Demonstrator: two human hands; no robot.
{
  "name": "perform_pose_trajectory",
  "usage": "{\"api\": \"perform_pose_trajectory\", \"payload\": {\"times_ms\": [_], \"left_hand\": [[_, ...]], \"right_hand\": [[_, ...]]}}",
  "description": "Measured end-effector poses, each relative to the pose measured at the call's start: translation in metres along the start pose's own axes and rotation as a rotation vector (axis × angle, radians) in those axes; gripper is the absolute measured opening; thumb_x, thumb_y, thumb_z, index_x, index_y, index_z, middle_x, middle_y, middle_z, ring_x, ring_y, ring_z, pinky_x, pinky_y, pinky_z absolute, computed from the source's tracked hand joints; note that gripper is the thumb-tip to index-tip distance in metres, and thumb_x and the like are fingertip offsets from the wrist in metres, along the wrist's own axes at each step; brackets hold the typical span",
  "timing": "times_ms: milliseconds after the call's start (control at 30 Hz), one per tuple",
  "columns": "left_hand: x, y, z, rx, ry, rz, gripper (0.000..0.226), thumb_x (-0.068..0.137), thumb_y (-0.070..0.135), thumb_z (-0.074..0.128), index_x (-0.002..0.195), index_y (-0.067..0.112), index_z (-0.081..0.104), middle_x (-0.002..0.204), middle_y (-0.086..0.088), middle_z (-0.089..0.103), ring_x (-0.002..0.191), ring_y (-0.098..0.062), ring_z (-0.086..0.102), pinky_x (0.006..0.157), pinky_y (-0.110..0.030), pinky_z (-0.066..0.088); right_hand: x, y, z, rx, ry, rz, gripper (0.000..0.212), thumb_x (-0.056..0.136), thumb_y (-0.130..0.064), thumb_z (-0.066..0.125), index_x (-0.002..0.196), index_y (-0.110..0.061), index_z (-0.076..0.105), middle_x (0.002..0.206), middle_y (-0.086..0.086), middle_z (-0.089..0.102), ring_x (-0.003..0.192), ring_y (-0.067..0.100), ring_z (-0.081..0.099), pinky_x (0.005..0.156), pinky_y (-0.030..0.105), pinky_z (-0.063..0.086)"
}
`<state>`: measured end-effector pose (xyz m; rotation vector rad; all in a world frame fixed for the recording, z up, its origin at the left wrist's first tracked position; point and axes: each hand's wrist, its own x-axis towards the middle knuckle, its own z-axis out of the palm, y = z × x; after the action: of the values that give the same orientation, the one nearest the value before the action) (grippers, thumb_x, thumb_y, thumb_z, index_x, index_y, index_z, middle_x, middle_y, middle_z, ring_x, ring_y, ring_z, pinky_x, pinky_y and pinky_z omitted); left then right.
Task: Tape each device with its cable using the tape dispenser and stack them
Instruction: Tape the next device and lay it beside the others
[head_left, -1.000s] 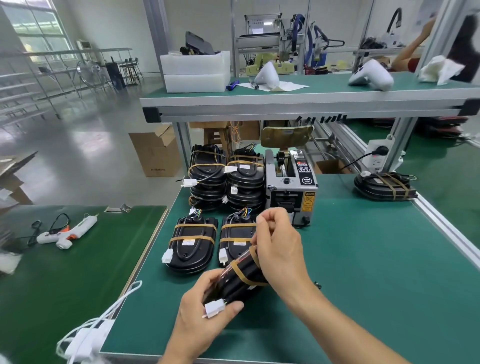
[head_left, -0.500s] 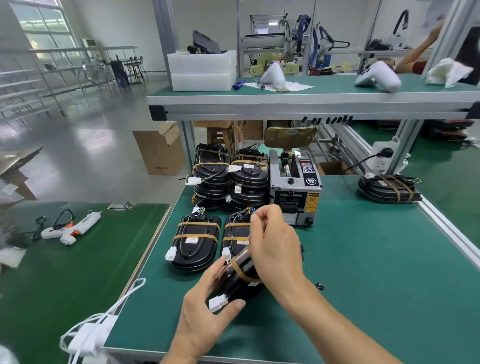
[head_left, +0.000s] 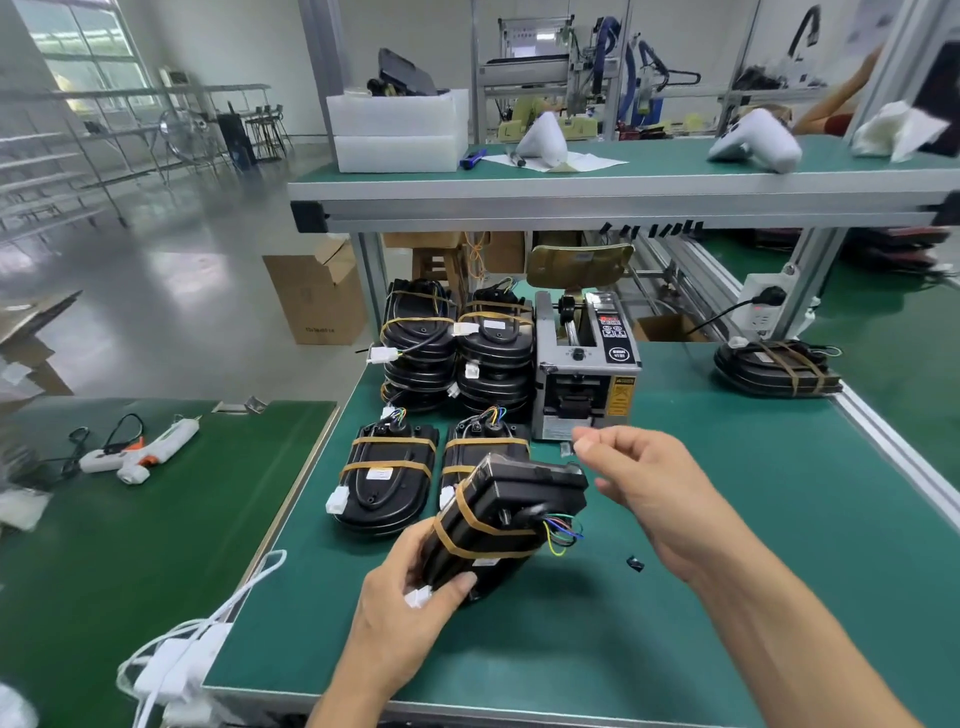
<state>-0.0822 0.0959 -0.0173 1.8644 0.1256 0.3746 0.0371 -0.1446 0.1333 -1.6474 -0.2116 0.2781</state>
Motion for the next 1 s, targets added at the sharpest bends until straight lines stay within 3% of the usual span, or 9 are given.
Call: {"api": "perform_pose_trajectory", "payload": {"times_ms": [167,467,567,733,867,1000], "left_hand": [[-0.001,0.005,0.001,-0.003,0.016,0.011,0.061,0.084,0.045,0.083,0.141,0.046,0.062,0.132,0.011,0.075,0.126,-0.011,0.07,0.105,-0.022,0.053],[-0.002,0.01,0.001,-0.036,0.02,0.017,0.06,0.083,0.052,0.084,0.139,0.047,0.063,0.133,0.01,0.075,0.127,-0.011,0.069,0.105,-0.024,0.054],[-0.002,0.01,0.002,-0.041,0.02,0.017,0.059,0.083,0.049,0.084,0.138,0.047,0.063,0.132,0.01,0.076,0.126,-0.011,0.069,0.105,-0.023,0.054],[-0.002,0.011,0.001,-0.039,0.021,0.015,0.059,0.083,0.05,0.084,0.138,0.047,0.063,0.131,0.01,0.076,0.125,-0.01,0.07,0.103,-0.019,0.053],[-0.002,0.008,0.001,-0.038,0.014,0.007,0.061,0.083,0.049,0.085,0.14,0.046,0.063,0.131,0.011,0.076,0.125,-0.011,0.07,0.103,-0.019,0.053],[-0.002,0.007,0.001,-0.031,0.018,0.002,0.062,0.082,0.047,0.085,0.14,0.046,0.063,0.13,0.011,0.077,0.124,-0.01,0.071,0.101,-0.016,0.052]], "right_hand": [[-0.006,0.004,0.012,0.06,-0.013,0.045,0.022,0.091,-0.022,0.076,0.069,-0.026,0.079,0.119,-0.014,0.074,0.119,0.011,0.067,0.113,0.046,0.046],[-0.006,0.01,0.021,0.12,0.006,0.045,0.018,0.089,-0.018,0.077,0.071,-0.021,0.081,0.12,-0.011,0.075,0.116,0.005,0.067,0.119,0.049,0.04],[-0.005,0.012,0.023,0.124,0.013,0.037,0.022,0.09,-0.015,0.076,0.069,-0.021,0.081,0.116,-0.011,0.075,0.115,0.003,0.067,0.118,0.046,0.042],[-0.002,0.017,0.026,0.104,0.045,0.03,0.018,0.09,-0.01,0.074,0.073,-0.008,0.077,0.089,-0.025,0.077,0.115,-0.001,0.066,0.116,0.04,0.044],[-0.001,0.02,0.026,0.107,0.066,0.038,0.018,0.09,-0.011,0.075,0.073,-0.011,0.08,0.096,-0.02,0.077,0.11,-0.002,0.069,0.112,0.036,0.047],[-0.001,0.021,0.026,0.102,0.065,0.023,0.018,0.09,-0.01,0.074,0.074,-0.004,0.077,0.087,-0.026,0.077,0.111,-0.002,0.068,0.104,0.029,0.048]]}}
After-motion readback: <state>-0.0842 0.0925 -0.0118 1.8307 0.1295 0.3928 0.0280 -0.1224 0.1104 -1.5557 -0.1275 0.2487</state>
